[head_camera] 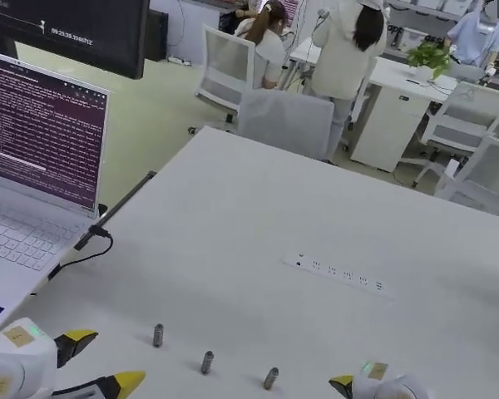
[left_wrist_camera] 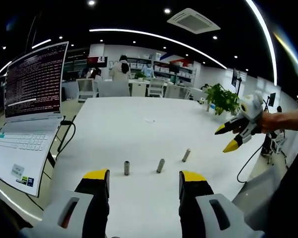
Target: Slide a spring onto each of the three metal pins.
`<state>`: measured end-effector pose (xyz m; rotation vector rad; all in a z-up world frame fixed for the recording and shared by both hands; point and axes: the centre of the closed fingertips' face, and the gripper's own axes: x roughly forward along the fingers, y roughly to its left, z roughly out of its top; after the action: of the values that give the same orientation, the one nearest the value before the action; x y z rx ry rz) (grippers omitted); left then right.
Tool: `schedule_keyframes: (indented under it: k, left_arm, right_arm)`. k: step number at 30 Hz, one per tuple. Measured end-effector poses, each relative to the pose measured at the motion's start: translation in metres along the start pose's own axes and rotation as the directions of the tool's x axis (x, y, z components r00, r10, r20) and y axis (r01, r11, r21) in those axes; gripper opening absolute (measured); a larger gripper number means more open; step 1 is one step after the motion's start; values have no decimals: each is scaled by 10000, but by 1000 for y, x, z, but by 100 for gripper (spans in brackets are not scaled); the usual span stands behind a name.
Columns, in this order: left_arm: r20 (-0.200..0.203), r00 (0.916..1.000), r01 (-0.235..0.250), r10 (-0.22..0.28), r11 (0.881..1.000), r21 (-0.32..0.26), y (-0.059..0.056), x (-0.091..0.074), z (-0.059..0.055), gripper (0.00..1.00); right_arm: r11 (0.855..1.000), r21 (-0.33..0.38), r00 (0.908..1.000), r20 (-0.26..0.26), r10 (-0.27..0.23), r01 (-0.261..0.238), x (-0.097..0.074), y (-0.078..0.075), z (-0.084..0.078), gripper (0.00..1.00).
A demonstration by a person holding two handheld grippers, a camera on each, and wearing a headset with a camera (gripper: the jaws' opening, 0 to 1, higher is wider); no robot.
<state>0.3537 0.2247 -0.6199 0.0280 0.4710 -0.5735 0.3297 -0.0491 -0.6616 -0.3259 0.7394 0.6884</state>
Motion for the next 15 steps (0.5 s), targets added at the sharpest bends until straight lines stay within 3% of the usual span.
schedule_keyframes:
  k: [7,15]
  left_arm:
    - [-87,9998,176,-173,9993,333,4,4,6,53]
    - [-93,9998,161,-157,9986,502,9,1,12,53]
  right_arm:
    - [9936,1061,9949,878,-487,393,-24,-3,5,57]
    - [9873,1486,9913,1091,-734,567,-43,11,-9,59]
